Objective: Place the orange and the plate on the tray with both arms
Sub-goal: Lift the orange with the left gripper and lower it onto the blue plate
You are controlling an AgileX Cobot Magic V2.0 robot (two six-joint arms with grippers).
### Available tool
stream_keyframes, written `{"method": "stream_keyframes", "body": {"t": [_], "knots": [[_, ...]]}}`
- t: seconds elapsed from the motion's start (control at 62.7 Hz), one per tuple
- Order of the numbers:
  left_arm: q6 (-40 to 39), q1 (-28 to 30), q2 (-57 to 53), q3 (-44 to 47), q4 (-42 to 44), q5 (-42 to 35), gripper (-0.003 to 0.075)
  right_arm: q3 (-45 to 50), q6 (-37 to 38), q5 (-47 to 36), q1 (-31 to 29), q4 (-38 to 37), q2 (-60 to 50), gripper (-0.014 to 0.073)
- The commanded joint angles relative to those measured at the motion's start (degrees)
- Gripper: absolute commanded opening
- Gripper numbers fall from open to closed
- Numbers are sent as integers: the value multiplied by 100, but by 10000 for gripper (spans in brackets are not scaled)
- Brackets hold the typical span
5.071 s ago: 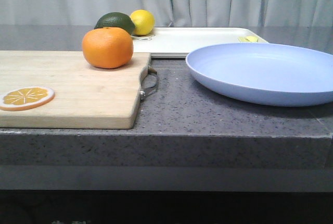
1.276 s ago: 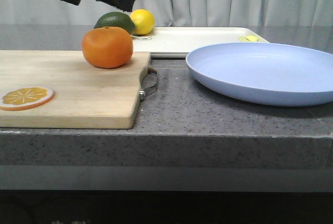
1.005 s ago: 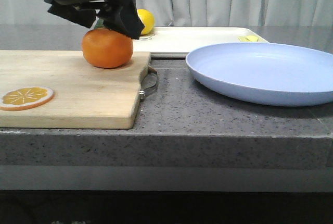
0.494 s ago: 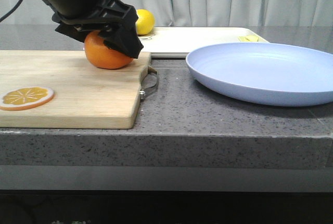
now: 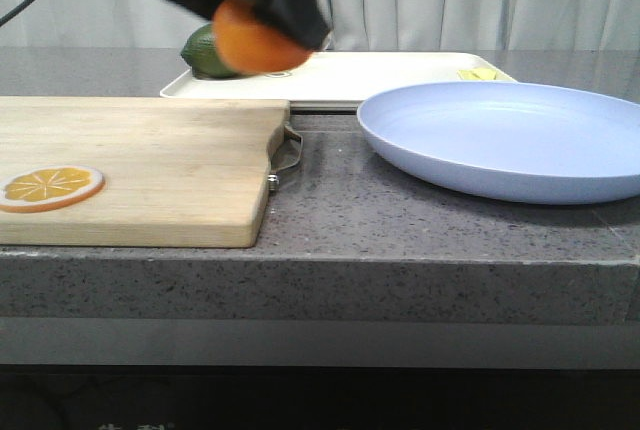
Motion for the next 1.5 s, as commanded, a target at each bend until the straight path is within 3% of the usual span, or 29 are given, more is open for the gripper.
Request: {"method": "stream_keyframes", "body": {"t": [0.0,0.67,0.925,1.148,1.483], "knots": [[-2,-253,-179,-462,-66,-329,375,-162,-59,-384,-10,-59,-2,581],[-2,-1371,1528,-2272,-66,-314,377,-162,-59,-384,-10,-59,-2,581],[-2,-1430,1782,-2308,-66,-314,452,-162,-59,-384,-10,-59,-2,581],[-2,-1430,1782,-2308,-66,-290,621,-162,-59,-384,-10,-59,-2,581],[-2,-1430,1720,-2308,-66,-253,631,-162,-59,-384,-10,-59,-2,581]]}}
